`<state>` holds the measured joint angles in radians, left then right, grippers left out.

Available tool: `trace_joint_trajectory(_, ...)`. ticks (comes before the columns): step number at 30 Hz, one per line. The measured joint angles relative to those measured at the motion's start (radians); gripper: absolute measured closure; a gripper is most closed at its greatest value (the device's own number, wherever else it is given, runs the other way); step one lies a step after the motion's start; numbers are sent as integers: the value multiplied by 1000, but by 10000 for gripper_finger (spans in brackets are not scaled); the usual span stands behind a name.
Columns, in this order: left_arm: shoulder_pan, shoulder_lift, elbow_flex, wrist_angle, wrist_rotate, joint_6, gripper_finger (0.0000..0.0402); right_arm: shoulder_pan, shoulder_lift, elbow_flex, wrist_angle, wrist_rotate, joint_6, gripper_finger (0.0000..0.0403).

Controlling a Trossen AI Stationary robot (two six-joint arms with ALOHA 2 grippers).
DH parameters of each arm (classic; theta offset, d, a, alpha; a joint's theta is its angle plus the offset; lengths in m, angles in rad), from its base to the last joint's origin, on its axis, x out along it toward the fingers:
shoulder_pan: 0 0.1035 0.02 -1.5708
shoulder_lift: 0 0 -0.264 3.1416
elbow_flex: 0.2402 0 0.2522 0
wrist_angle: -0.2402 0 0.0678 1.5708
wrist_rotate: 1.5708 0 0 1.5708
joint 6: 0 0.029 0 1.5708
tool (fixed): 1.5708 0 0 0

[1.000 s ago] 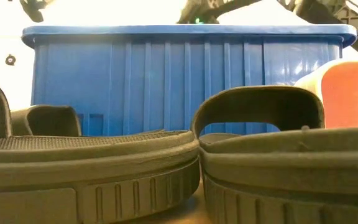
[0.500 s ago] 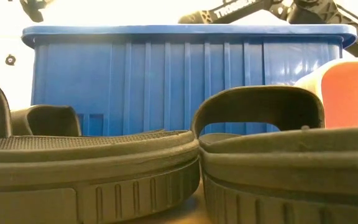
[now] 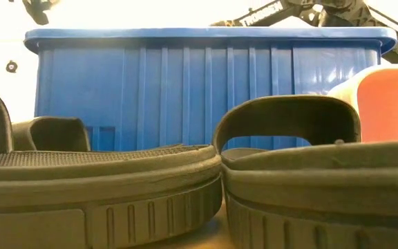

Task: Pick and place slides into bin
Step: Put the pink slide into the blue bin

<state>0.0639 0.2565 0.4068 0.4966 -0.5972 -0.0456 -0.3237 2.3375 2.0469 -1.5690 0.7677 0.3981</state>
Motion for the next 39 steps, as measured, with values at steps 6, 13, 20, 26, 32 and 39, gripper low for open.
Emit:
trace_joint_trajectory(6, 0, 0, 0, -17, 0, 0, 185, -26, 0, 0, -6, -44, 36, 367)
trace_joint_trajectory(13, 0, 0, 0, -18, 0, 0, 185, -30, 1, 49, 6, -119, 31, 295)
trace_joint_trajectory(20, 0, 0, 0, -19, 8, 0, 185, -30, 1, 124, 8, -211, -1, 209)
trace_joint_trajectory(26, 0, 0, 0, -20, 55, 0, 185, -29, 1, 187, 3, -265, -64, 168)
trace_joint_trajectory(32, 0, 0, 0, -20, 61, 0, 185, -29, 1, 241, 86, -342, -279, 165)
trace_joint_trajectory(39, 0, 0, 0, -20, 65, 0, 185, -34, 0, 242, 286, -669, -646, 224)
